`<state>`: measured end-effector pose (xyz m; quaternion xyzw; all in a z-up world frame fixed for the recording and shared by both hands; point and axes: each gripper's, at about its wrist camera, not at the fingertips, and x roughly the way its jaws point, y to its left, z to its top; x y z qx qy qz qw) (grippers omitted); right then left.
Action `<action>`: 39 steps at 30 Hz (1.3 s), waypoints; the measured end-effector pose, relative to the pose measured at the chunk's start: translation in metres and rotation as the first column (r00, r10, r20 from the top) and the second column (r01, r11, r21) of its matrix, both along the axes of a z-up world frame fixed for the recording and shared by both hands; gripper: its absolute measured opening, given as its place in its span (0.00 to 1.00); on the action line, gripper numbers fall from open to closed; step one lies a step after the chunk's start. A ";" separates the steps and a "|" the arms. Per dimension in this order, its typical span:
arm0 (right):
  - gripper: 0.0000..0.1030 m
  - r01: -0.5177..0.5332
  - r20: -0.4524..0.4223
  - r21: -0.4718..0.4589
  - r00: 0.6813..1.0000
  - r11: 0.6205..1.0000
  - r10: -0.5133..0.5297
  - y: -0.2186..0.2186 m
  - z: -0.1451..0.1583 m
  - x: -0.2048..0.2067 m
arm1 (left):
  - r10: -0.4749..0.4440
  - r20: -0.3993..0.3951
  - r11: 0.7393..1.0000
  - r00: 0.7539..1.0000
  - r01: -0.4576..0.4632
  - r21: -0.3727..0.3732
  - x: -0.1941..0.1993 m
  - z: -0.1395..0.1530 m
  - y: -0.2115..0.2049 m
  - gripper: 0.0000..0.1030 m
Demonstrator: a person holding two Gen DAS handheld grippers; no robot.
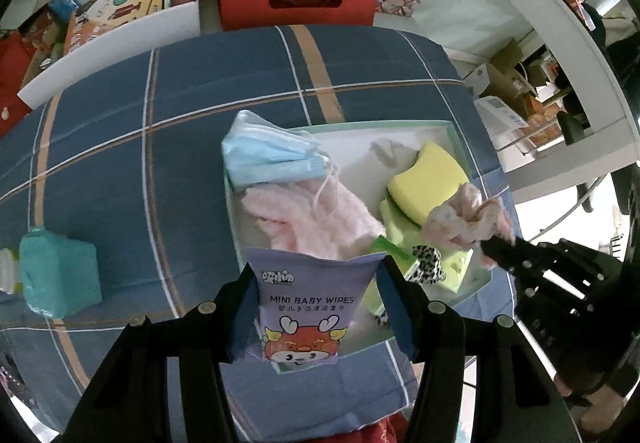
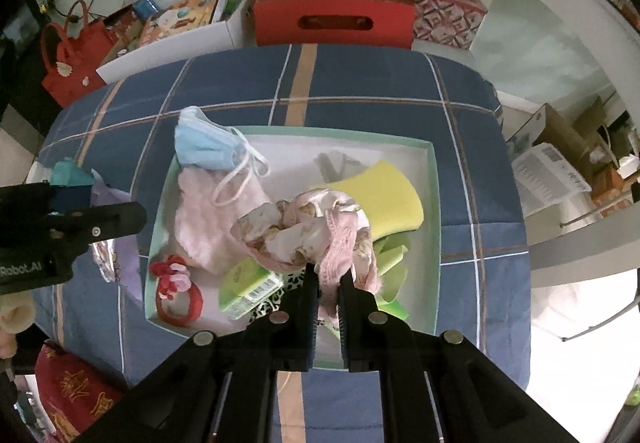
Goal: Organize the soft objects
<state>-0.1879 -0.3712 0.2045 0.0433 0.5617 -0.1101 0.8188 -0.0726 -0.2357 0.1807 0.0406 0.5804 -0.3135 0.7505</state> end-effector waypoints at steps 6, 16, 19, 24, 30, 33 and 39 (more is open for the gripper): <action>0.09 -0.007 -0.018 0.015 1.000 1.000 0.007 -0.004 -0.017 0.010 | 0.001 -0.005 1.000 1.000 -0.001 0.003 0.009 -0.009 -0.019 0.57; 0.10 0.005 -0.046 0.029 0.999 1.000 -0.004 -0.013 -0.040 0.020 | 0.022 -0.035 1.000 0.999 -0.022 0.017 0.030 -0.035 -0.032 0.57; 0.12 0.006 -0.050 0.033 0.999 0.999 -0.004 -0.015 -0.044 0.021 | 0.028 -0.060 1.000 0.998 -0.027 0.009 0.035 -0.041 -0.033 0.58; 0.12 0.004 -0.053 0.025 0.999 1.000 -0.003 -0.013 -0.045 0.023 | 0.026 -0.046 1.000 0.999 -0.026 0.014 0.037 -0.040 -0.030 0.63; 0.21 0.015 -0.063 0.010 0.998 1.000 -0.015 -0.009 -0.037 0.020 | 0.035 -0.045 0.999 0.998 -0.036 -0.017 0.036 -0.030 -0.019 0.81; 0.28 0.021 -0.059 -0.005 0.998 1.000 -0.022 -0.006 -0.028 0.017 | 0.027 -0.040 0.999 0.999 -0.028 -0.025 0.033 -0.023 -0.010 0.82; 0.57 0.036 -0.037 -0.027 0.999 0.999 -0.037 0.004 -0.008 0.005 | 0.052 -0.006 0.998 0.999 -0.052 -0.045 0.024 -0.012 0.018 0.90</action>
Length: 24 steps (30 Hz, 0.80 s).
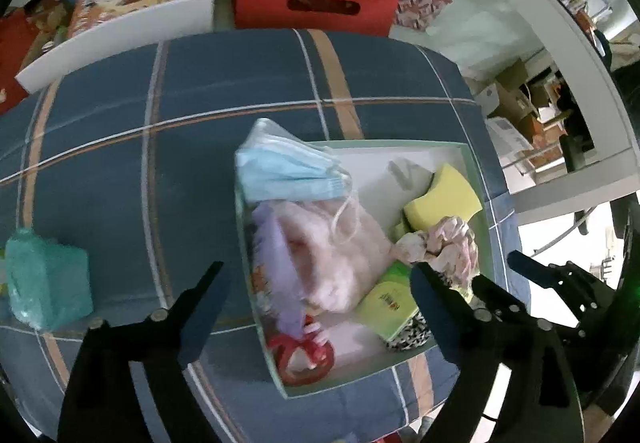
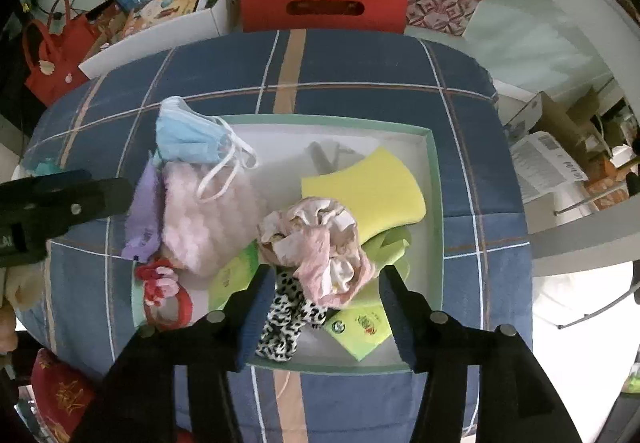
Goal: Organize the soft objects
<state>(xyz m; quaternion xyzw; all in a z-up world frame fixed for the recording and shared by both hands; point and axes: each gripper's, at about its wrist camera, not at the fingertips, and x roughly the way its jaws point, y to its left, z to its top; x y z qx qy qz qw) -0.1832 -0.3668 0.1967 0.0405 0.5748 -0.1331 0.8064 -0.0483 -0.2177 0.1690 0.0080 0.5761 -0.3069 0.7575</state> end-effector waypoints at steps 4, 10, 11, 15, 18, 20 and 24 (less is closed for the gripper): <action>0.68 -0.008 -0.005 -0.012 1.000 1.000 0.008 0.015 0.003 -0.010 | 0.049 0.074 0.998 0.996 -0.052 0.028 -0.008 0.002 0.035 0.96; 0.99 -0.032 0.029 0.004 0.999 0.999 0.032 0.048 0.001 -0.023 | 0.155 0.159 0.984 0.975 -0.166 0.062 -0.022 -0.010 0.103 0.96; 1.00 -0.041 0.038 -0.001 0.998 0.999 0.041 0.056 0.000 -0.025 | 0.166 0.185 0.981 0.969 -0.182 0.071 -0.028 -0.012 0.117 0.96; 1.00 -0.060 0.093 -0.019 0.994 0.998 0.061 0.089 -0.003 -0.037 | 0.184 0.239 0.976 0.953 -0.206 0.073 -0.049 -0.020 0.154 0.96; 1.00 -0.051 0.146 0.024 0.988 0.998 0.047 0.110 -0.007 -0.048 | 0.190 0.266 0.976 0.945 -0.210 0.050 -0.071 -0.027 0.180 0.96; 1.00 -0.036 0.169 0.044 0.985 0.998 0.028 0.121 -0.012 -0.054 | 0.178 0.280 0.977 0.943 -0.202 0.061 -0.083 -0.032 0.191 0.96; 1.00 -0.016 0.215 0.022 0.977 1.000 0.010 0.152 -0.027 -0.067 | 0.174 0.324 0.970 0.930 -0.219 0.108 -0.108 -0.042 0.203 0.96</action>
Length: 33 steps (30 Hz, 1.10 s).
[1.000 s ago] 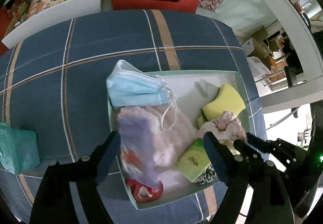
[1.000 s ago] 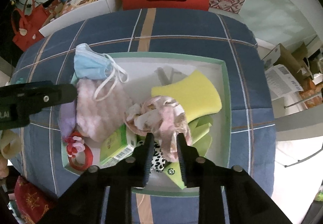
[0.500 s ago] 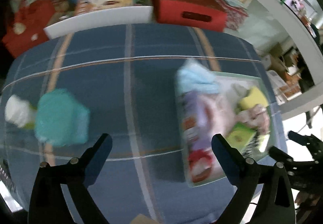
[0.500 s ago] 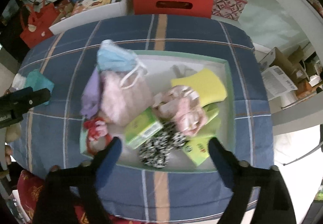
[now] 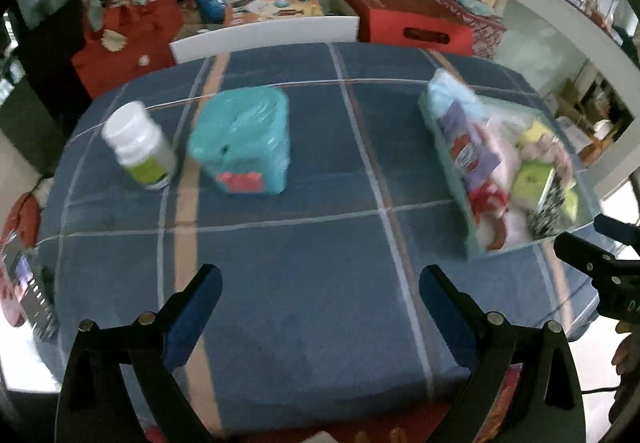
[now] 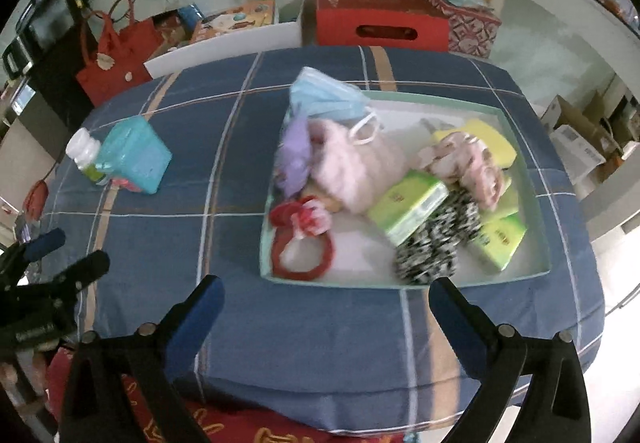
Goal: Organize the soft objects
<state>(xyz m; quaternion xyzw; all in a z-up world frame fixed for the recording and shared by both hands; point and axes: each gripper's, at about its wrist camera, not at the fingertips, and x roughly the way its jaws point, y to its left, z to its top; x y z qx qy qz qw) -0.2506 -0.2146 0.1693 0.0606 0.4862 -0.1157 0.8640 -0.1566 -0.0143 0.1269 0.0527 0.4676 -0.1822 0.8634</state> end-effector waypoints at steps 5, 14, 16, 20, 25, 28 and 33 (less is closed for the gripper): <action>1.00 0.014 -0.004 -0.001 1.000 1.000 -0.014 0.028 -0.027 -0.009 | 0.081 0.056 0.996 0.995 -0.083 0.039 -0.021 -0.011 0.014 0.96; 1.00 0.043 -0.006 -0.085 0.999 0.995 -0.043 0.042 -0.037 -0.014 | 0.159 -0.022 0.987 0.987 -0.159 0.016 -0.021 -0.030 0.033 0.96; 1.00 0.063 -0.016 -0.068 0.998 0.996 -0.064 0.036 -0.040 -0.013 | 0.182 -0.049 0.983 0.982 -0.183 -0.014 -0.018 -0.032 0.041 0.96; 1.00 0.081 -0.038 -0.065 0.996 0.995 -0.083 0.033 -0.043 -0.012 | 0.190 -0.069 0.981 0.979 -0.192 -0.022 -0.018 -0.035 0.041 0.96; 1.00 0.080 -0.049 -0.077 0.995 0.994 -0.084 0.034 -0.045 -0.010 | 0.188 -0.074 0.982 0.979 -0.189 -0.004 -0.017 -0.037 0.039 0.96; 1.00 0.083 -0.060 -0.075 0.994 0.994 -0.088 0.032 -0.047 -0.010 | 0.199 -0.072 0.980 0.977 -0.199 0.000 -0.016 -0.036 0.041 0.96; 1.00 0.086 -0.068 -0.089 0.993 0.992 -0.093 0.032 -0.049 -0.009 | 0.195 -0.068 0.981 0.978 -0.194 0.022 -0.016 -0.037 0.039 0.96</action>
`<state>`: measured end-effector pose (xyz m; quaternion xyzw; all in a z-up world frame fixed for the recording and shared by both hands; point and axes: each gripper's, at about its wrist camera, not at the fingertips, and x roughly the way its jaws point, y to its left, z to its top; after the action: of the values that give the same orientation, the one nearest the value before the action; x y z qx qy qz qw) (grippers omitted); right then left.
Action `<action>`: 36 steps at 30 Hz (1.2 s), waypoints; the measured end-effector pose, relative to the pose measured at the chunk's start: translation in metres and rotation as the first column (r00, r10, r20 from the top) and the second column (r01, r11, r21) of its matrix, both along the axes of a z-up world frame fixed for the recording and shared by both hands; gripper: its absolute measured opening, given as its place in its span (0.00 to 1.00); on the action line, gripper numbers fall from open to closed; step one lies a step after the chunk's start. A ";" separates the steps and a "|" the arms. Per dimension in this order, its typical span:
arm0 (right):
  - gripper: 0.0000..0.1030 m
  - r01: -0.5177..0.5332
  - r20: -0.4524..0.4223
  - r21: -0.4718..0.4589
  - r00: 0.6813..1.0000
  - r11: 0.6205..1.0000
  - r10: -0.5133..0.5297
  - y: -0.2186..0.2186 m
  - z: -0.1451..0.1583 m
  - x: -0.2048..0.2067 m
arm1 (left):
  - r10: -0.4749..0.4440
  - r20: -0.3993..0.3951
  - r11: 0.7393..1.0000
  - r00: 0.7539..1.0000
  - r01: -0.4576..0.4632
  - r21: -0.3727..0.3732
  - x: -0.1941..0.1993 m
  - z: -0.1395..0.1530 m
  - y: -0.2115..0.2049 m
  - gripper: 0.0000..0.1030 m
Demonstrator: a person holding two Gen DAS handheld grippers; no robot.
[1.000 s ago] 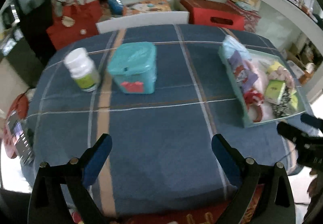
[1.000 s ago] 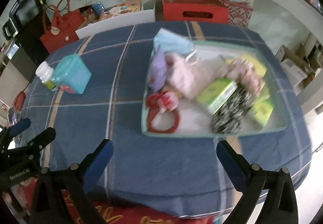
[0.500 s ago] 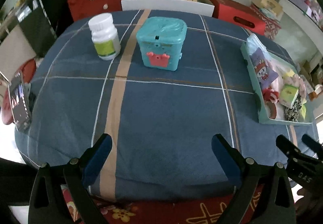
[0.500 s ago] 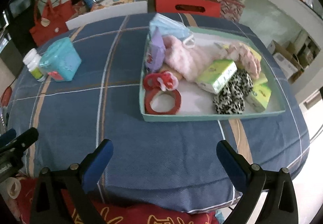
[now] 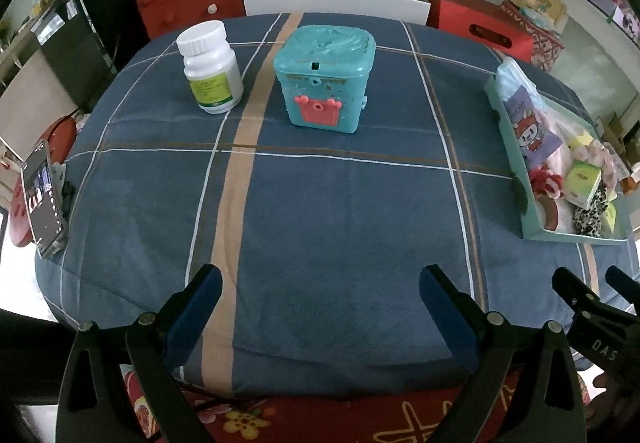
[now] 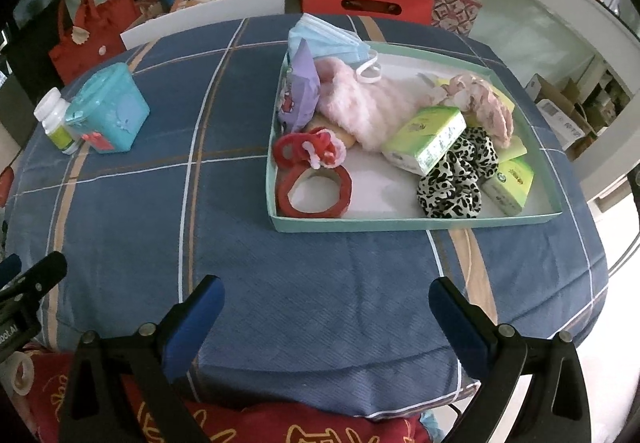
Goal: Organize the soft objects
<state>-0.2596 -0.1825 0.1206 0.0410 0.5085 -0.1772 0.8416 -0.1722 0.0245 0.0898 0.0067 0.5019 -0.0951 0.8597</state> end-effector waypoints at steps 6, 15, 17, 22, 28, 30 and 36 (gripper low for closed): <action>1.00 0.004 -0.013 0.000 1.000 1.000 -0.004 0.000 -0.002 0.001 | -0.006 -0.012 1.000 1.000 0.006 0.007 0.001 -0.001 0.001 0.96; 1.00 0.016 -0.016 -0.006 1.000 1.000 -0.016 -0.002 -0.003 0.000 | -0.007 -0.011 0.997 1.000 0.008 0.076 0.002 -0.004 -0.006 0.96; 1.00 0.016 -0.017 -0.007 1.000 1.000 -0.016 -0.002 -0.003 0.000 | -0.005 -0.011 0.997 1.000 0.006 0.078 0.002 -0.004 -0.005 0.96; 1.00 0.020 -0.023 -0.014 1.000 1.000 -0.020 -0.002 -0.004 0.000 | -0.006 -0.010 0.996 1.000 0.007 0.087 0.002 -0.004 -0.006 0.96; 1.00 0.021 -0.028 -0.019 0.999 1.000 -0.021 -0.002 -0.004 0.000 | -0.006 -0.012 0.996 1.000 0.007 0.089 0.002 -0.004 -0.006 0.96; 1.00 0.022 -0.029 -0.021 0.999 1.000 -0.022 -0.001 -0.004 0.000 | -0.007 -0.013 0.996 1.000 0.008 0.089 0.002 -0.004 -0.006 0.96; 1.00 0.020 -0.032 -0.025 0.999 0.999 -0.021 -0.001 -0.005 0.000 | -0.005 -0.008 0.996 1.000 0.005 0.089 0.003 -0.004 -0.005 0.96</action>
<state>-0.2591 -0.1834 0.1157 0.0327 0.5195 -0.1927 0.8318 -0.1695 0.0193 0.0853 0.0458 0.5090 -0.0749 0.8563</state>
